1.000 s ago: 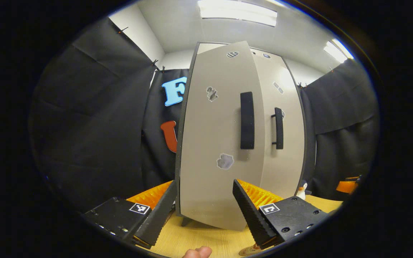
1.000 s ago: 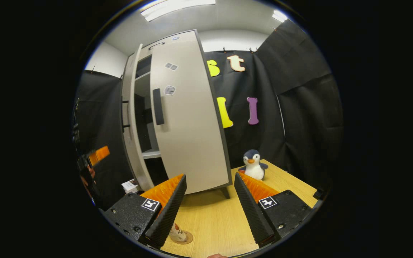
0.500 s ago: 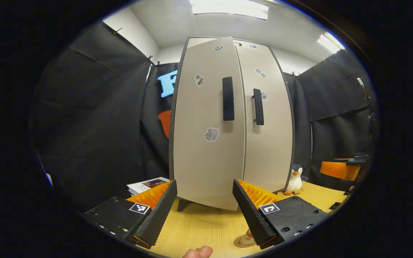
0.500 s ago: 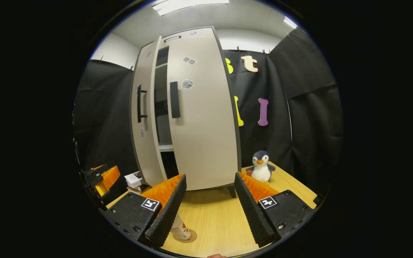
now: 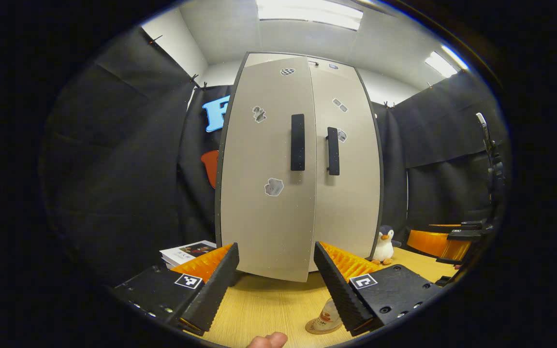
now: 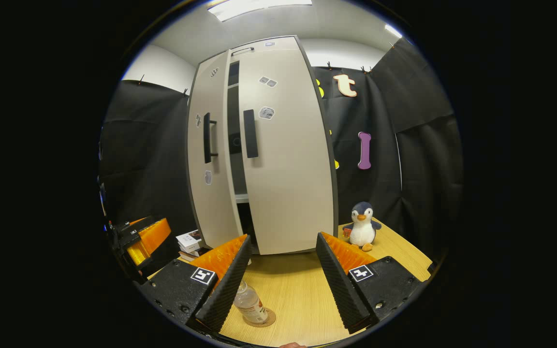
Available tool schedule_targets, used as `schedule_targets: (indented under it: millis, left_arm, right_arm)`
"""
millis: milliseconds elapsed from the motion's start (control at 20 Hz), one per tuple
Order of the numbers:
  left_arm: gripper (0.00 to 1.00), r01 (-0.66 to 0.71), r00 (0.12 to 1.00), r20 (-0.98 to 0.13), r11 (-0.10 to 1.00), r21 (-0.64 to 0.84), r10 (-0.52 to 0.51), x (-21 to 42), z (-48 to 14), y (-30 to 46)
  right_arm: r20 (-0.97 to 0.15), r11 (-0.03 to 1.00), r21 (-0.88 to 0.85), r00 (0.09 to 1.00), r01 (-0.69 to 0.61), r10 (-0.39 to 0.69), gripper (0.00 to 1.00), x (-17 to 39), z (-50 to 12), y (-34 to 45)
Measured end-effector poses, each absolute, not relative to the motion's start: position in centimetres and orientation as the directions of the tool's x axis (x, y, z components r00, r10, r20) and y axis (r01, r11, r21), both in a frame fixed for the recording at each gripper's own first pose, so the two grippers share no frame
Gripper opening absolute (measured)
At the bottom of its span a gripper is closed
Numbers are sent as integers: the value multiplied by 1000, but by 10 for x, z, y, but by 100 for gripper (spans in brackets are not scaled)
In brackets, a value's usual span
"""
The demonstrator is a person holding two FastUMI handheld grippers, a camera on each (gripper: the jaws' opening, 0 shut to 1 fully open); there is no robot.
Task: Grasp the bottle in the cabinet with the left hand and place it on the coaster, then close the right door with the right hand and the left door with the left hand.
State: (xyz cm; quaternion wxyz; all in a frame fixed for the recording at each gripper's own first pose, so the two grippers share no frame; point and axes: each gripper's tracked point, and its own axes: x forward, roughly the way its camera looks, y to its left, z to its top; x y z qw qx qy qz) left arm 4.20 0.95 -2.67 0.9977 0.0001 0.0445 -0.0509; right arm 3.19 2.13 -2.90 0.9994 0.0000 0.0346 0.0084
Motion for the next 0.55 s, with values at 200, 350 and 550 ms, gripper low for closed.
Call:
schedule_targets:
  millis: [200,350,550]
  left_arm:
    - [95,84,993,-86,996,-6,-84,41,-26,16]
    - [95,80,994,-72,997,-7,-80,41,-23,18]
    - [95,78,994,-73,997,-9,-78,41,-23,18]
  right_arm:
    - [-77,1000,0,997,-17,17,83,31,-32,22]
    - [-82,1000,7,997,-8,9,83,30,-34,19]
    - [-80,1000,9,997,-4,5,83,28,-34,18]
